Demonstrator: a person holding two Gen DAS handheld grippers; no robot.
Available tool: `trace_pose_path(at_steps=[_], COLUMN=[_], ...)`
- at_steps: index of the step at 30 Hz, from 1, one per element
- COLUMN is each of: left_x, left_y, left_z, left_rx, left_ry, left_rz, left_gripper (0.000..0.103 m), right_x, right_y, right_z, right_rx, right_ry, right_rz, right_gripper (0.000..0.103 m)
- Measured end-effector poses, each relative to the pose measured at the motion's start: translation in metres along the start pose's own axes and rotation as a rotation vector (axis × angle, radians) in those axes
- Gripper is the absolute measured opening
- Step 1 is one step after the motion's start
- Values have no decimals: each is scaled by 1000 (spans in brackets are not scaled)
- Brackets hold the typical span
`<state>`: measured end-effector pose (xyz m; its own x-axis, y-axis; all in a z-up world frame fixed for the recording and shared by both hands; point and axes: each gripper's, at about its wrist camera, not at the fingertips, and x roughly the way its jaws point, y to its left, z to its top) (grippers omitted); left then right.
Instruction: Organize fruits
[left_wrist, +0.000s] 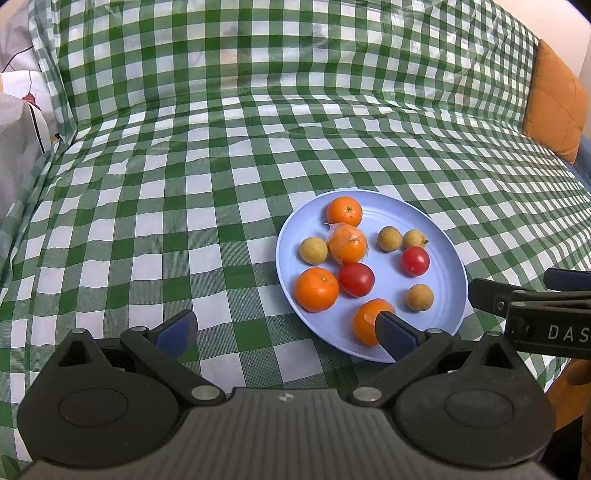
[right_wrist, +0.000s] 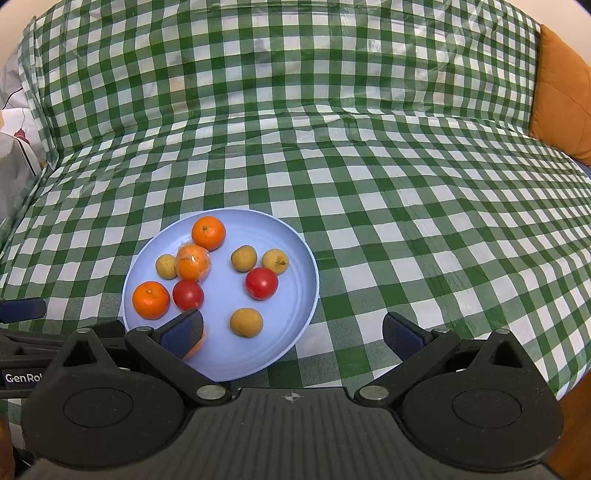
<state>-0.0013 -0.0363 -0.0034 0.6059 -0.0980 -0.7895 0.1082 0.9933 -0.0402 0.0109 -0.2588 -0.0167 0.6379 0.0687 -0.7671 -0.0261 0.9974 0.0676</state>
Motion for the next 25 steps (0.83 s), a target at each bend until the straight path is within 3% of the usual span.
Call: trace_pose_path(at_steps=[18,25], left_x=[2,-3], left_y=[-6,-5], left_z=[3,6], left_rx=[34,53], left_ry=[-1,-35], left_rz=[24,4], left_gripper=[102,103], right_x=[1,1], right_y=[-4,-14], right_z=[5,10], right_rx=[-50,-61], right_ry=[-14,-41], right_rz=[9,23], right_gripper=[102,102])
